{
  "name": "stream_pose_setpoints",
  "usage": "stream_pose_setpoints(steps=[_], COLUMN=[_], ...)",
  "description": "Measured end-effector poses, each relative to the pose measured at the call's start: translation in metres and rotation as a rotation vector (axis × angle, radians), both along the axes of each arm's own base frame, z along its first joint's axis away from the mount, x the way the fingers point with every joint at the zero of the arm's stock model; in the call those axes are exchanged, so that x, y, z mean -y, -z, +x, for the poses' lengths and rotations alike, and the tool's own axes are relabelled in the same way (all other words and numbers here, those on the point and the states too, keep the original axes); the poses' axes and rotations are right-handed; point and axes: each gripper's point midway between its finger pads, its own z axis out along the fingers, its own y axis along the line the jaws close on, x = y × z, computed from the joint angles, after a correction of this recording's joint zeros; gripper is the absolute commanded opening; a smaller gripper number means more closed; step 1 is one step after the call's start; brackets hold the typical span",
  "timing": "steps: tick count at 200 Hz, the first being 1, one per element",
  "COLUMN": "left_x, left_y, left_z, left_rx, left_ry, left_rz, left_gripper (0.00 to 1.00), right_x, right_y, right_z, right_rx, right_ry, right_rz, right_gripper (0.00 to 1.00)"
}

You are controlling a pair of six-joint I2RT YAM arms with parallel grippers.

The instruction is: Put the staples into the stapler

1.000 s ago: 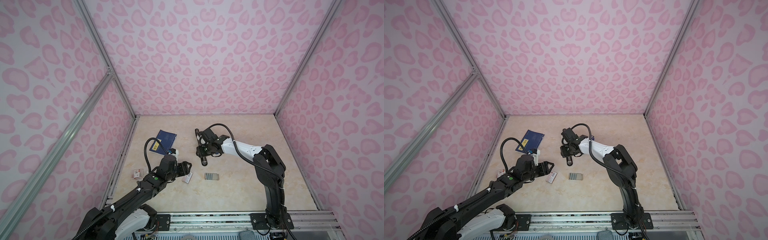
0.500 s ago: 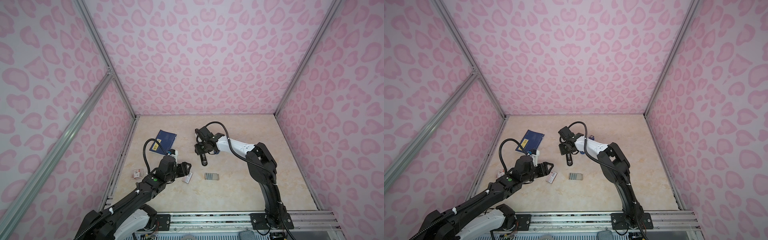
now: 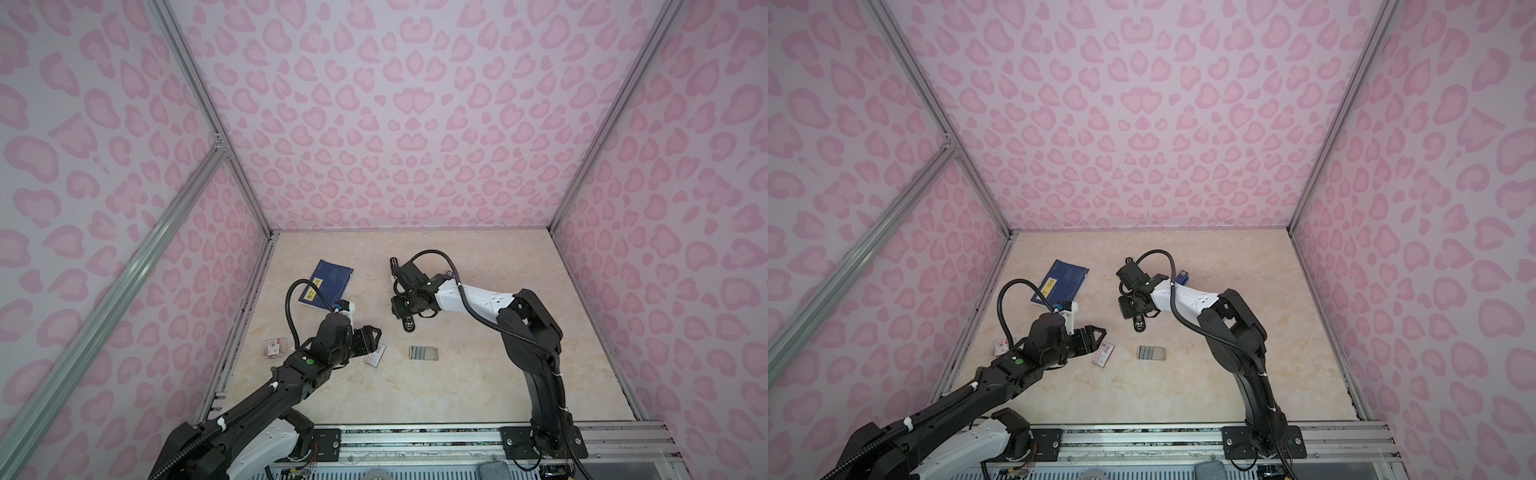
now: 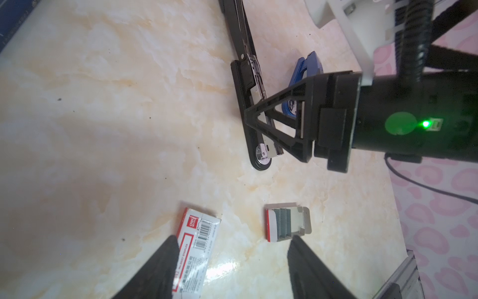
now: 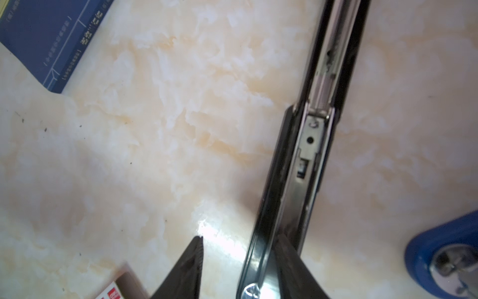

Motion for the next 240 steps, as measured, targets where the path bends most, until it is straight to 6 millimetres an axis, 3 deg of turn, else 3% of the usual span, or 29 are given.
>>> stream_pose_setpoints(steps=[42,83,122,169,201,240], left_x=[0.000,0.000,-0.001,0.001,0.003,0.003], left_y=[0.001,-0.002,-0.002,-0.002,-0.006,-0.007], left_z=[0.000,0.000,0.000,0.003,0.007,0.009], left_rx=[-0.002,0.003,0.004,-0.002,0.001,0.003], left_ry=[0.000,-0.005,-0.007,-0.007,-0.007,-0.013], left_rz=[0.000,-0.007,-0.006,-0.002,-0.003,0.001], left_gripper=[0.70,0.70,0.70,0.70,0.70,0.71], right_x=[0.006,0.011,0.021,0.054,0.057,0.052], right_y=[0.003,-0.011,-0.029,-0.011,0.005,0.020], right_z=[-0.018,-0.026,-0.021,-0.004,-0.002,-0.004], right_rx=[-0.018,-0.019,0.016,0.027,0.020,0.005], right_ry=[-0.004,0.002,0.024,0.092,0.079,0.055], right_rz=[0.001,0.010,0.035,-0.046,-0.090,-0.117], right_gripper=[0.46,0.48,0.47,0.36,0.29,0.29])
